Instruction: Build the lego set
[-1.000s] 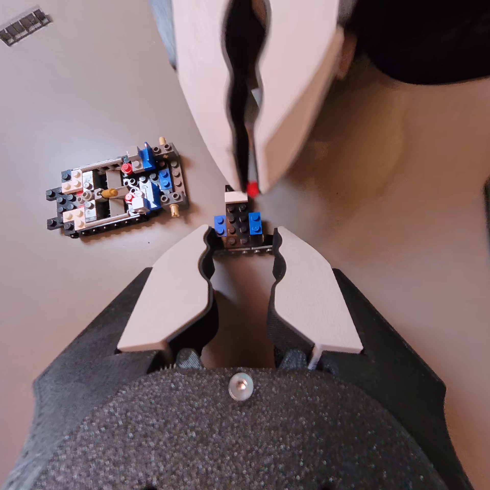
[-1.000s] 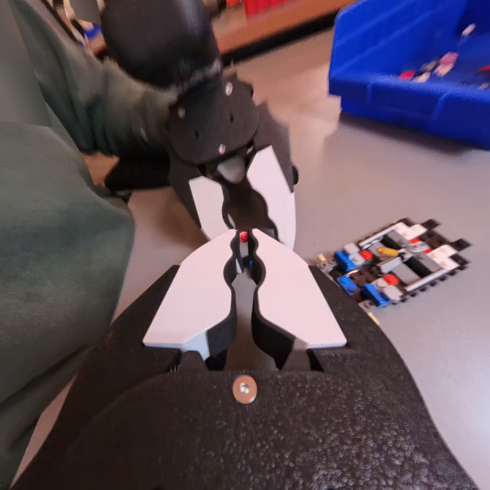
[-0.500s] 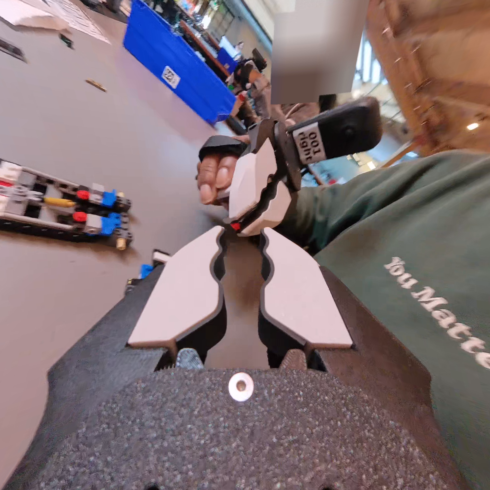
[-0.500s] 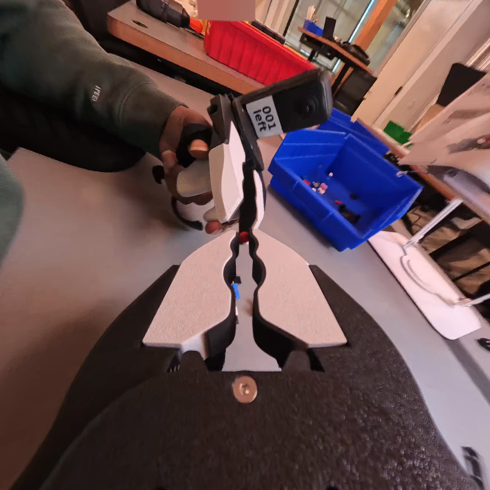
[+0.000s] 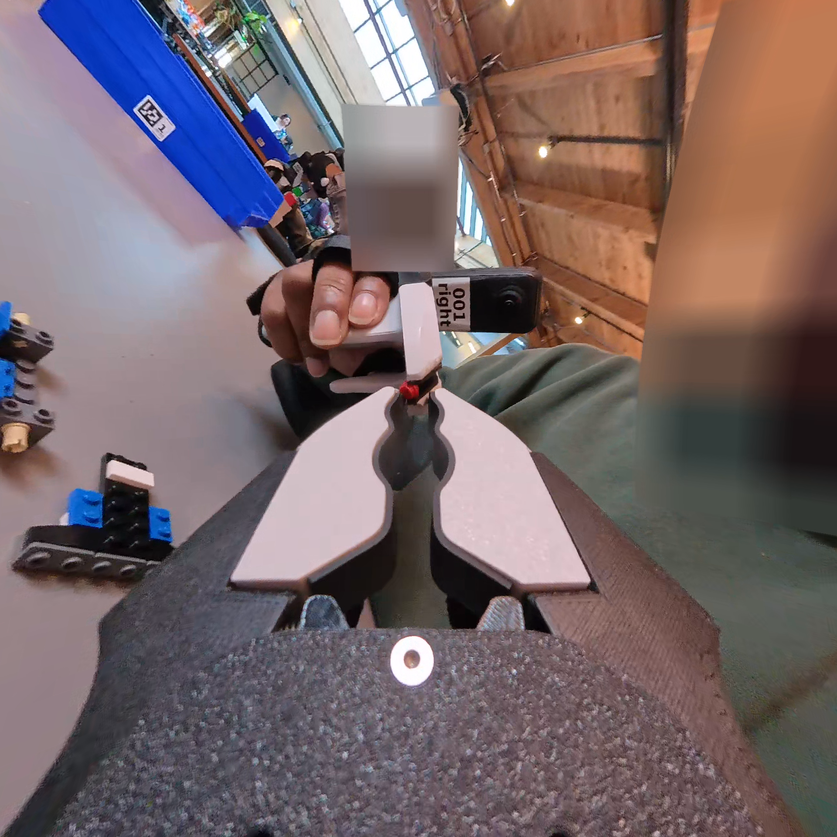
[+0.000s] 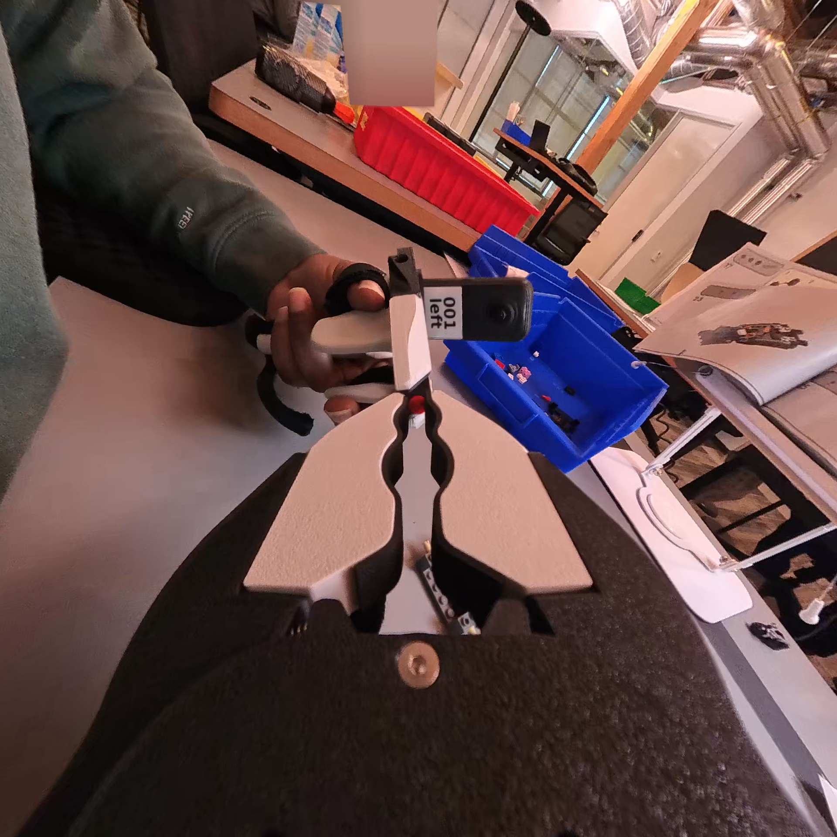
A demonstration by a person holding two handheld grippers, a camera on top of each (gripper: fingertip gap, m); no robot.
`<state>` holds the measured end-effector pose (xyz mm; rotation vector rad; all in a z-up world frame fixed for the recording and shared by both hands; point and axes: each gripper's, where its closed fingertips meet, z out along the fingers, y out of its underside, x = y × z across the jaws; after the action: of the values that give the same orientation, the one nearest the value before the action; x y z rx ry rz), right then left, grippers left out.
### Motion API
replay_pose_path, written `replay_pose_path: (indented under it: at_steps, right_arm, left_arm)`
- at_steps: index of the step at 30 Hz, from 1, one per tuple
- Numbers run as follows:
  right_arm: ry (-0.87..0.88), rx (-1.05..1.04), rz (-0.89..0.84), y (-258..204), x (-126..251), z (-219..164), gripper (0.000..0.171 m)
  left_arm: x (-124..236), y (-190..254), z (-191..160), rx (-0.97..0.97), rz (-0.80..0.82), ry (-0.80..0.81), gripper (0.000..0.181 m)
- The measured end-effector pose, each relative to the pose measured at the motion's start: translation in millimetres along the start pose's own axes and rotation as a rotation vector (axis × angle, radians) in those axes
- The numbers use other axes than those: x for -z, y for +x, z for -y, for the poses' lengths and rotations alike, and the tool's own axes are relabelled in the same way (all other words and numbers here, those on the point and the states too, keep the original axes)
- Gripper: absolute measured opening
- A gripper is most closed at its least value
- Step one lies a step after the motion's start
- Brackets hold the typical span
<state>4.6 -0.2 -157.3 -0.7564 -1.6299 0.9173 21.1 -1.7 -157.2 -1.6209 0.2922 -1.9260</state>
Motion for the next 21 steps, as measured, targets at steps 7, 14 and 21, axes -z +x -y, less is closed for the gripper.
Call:
replay_pose_path:
  at_steps: [7,14,21]
  right_arm:
    - [0.023,0.031,-0.022,1.7,2.8,7.6,0.006]
    - [0.024,0.052,-0.043,3.4,3.9,8.7,0.006]
    - [-0.001,0.023,-0.081,10.6,1.9,3.1,0.016]
  left_arm:
    - [-1.7,7.1,3.2,0.076,-0.081,0.042,0.007]
    - [-2.5,8.0,5.6,0.082,-0.093,0.063,0.006]
    - [0.9,3.0,8.0,0.007,-0.024,0.059,0.005]
